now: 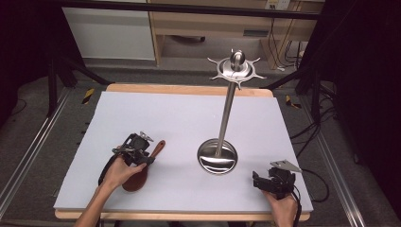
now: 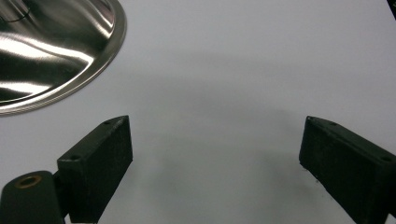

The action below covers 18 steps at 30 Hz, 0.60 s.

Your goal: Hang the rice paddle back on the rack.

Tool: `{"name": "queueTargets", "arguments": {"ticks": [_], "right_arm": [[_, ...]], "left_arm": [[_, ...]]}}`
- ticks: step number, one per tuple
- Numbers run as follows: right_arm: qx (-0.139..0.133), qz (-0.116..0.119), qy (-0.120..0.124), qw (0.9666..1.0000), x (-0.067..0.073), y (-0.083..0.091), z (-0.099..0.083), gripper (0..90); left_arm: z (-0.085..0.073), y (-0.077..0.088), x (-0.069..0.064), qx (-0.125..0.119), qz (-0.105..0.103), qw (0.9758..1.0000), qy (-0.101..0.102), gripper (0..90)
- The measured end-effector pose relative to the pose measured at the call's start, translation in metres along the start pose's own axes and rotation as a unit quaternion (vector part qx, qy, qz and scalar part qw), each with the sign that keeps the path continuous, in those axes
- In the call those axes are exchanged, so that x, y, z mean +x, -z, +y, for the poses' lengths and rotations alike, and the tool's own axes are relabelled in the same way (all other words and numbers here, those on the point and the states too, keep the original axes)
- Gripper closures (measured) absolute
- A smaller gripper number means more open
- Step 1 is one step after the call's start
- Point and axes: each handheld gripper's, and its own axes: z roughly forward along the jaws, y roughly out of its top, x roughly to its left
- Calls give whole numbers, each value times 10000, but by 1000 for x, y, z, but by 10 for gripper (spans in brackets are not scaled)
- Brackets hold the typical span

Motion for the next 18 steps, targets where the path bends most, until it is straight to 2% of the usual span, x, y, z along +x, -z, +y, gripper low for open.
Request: {"name": "queueTargets", "arguments": {"ticks": [6, 8, 18], "right_arm": [[2, 2, 18, 10000, 0, 0, 0, 101], [8, 4, -5, 10000, 0, 0, 0, 101], [20, 8, 3, 10000, 0, -1, 0, 101]], "left_arm": [[1, -4, 1, 163, -9, 9999, -12, 686], [1, -6, 0, 154, -68, 9999, -17, 696], [5, -8, -1, 216, -36, 9997, 67, 720]]}}
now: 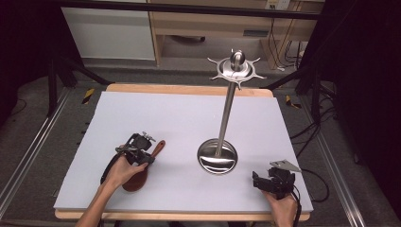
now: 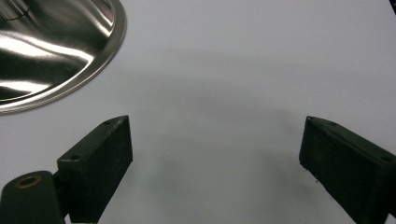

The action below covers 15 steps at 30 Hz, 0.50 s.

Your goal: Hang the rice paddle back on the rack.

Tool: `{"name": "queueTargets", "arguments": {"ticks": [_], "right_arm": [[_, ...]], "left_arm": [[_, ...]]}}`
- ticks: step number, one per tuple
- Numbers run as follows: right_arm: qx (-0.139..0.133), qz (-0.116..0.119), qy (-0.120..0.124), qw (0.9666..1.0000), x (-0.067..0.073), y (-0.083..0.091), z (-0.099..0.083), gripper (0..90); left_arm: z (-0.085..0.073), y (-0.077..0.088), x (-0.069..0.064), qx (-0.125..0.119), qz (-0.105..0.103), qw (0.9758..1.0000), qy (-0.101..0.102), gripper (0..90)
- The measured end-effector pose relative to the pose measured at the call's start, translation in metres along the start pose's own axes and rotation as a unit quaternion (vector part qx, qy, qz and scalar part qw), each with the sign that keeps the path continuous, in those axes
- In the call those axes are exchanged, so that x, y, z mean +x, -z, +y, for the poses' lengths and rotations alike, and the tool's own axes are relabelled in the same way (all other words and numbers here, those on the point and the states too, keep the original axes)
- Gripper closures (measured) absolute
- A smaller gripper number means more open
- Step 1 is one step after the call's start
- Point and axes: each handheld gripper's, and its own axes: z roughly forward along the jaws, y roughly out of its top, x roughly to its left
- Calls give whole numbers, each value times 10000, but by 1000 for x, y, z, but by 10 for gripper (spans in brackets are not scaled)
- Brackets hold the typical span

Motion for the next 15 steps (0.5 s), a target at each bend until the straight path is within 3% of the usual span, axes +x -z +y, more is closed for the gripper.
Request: {"name": "queueTargets", "arguments": {"ticks": [15], "right_arm": [[58, 36, -4, 10000, 0, -1, 0, 101]], "left_arm": [[7, 0, -1, 300, 62, 9994, 190, 758]]}}
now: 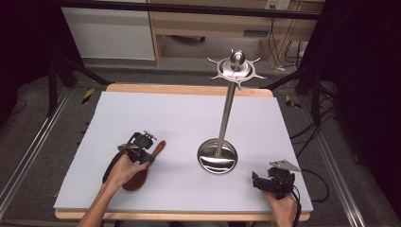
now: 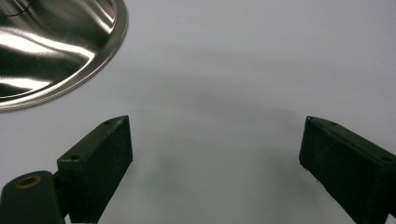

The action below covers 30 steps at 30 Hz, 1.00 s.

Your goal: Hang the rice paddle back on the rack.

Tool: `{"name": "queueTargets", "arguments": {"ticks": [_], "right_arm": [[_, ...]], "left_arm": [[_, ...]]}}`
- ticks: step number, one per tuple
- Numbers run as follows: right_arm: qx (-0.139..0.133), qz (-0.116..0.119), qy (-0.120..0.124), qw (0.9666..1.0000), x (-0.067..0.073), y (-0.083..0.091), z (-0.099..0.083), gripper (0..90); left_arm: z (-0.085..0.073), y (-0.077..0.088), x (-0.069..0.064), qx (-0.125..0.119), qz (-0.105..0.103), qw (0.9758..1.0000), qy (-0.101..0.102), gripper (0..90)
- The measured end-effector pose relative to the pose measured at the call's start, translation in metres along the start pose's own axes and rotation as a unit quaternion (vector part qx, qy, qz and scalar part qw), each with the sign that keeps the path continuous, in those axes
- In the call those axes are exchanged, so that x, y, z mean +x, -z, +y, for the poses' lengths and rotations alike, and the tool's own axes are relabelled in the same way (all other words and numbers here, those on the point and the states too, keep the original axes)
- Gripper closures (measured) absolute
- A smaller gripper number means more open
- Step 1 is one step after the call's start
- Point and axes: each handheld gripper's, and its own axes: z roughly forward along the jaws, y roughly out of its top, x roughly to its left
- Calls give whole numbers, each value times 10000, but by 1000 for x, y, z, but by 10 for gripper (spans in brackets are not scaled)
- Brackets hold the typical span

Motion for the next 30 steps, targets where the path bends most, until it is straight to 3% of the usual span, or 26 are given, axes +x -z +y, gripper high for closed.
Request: {"name": "queueTargets", "arguments": {"ticks": [13, 30], "right_arm": [[17, 21, -4, 10000, 0, 0, 0, 100], [66, 39, -10, 10000, -1, -1, 0, 99]], "left_arm": [[4, 1, -2, 238, 75, 9991, -348, 779], [9, 0, 2, 428, -81, 9978, -494, 780]]}}
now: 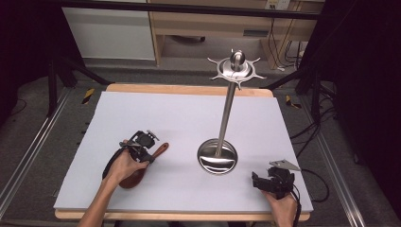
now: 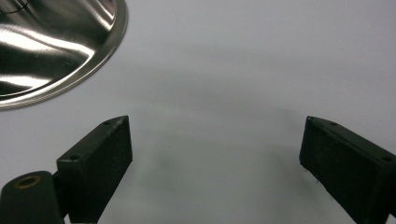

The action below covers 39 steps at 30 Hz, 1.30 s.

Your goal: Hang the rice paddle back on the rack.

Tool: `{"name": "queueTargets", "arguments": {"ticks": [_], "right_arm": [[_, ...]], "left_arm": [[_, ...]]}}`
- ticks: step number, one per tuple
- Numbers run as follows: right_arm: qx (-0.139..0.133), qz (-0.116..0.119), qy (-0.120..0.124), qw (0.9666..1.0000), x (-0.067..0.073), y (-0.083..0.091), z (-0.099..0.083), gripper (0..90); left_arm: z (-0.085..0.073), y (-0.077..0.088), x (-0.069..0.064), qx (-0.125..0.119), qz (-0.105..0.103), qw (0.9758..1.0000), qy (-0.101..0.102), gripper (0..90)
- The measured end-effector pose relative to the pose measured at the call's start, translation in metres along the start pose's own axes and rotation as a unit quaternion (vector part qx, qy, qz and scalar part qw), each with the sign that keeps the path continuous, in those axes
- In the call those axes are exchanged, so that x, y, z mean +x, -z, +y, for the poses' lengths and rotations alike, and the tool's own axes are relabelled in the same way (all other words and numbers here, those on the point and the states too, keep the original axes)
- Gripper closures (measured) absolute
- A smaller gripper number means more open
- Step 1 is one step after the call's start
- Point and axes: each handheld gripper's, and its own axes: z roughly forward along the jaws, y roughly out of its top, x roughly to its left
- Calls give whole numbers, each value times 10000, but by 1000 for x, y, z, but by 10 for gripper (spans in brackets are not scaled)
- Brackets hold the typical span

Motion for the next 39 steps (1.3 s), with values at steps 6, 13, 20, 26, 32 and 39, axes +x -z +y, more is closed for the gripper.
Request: {"name": "queueTargets", "arguments": {"ticks": [6, 13, 20, 26, 32, 39], "right_arm": [[3, 5, -2, 10000, 0, 0, 0, 99], [13, 14, -10, 10000, -1, 0, 0, 99], [7, 16, -10, 10000, -1, 0, 0, 99], [-4, 18, -9, 10000, -1, 0, 0, 98], [2, 9, -22, 10000, -1, 1, 0, 99], [-32, -14, -33, 10000, -1, 1, 0, 99]], "left_arm": [[3, 0, -1, 101, 17, 9999, -30, 786], [4, 0, -2, 122, 22, 9999, -89, 787], [1, 5, -6, -8, -21, 9998, -186, 787], [-5, 16, -7, -312, -86, 9991, -284, 787], [-13, 30, -5, -575, -183, 9979, -247, 788], [-34, 52, -7, -1294, -252, 9912, -104, 787]]}}
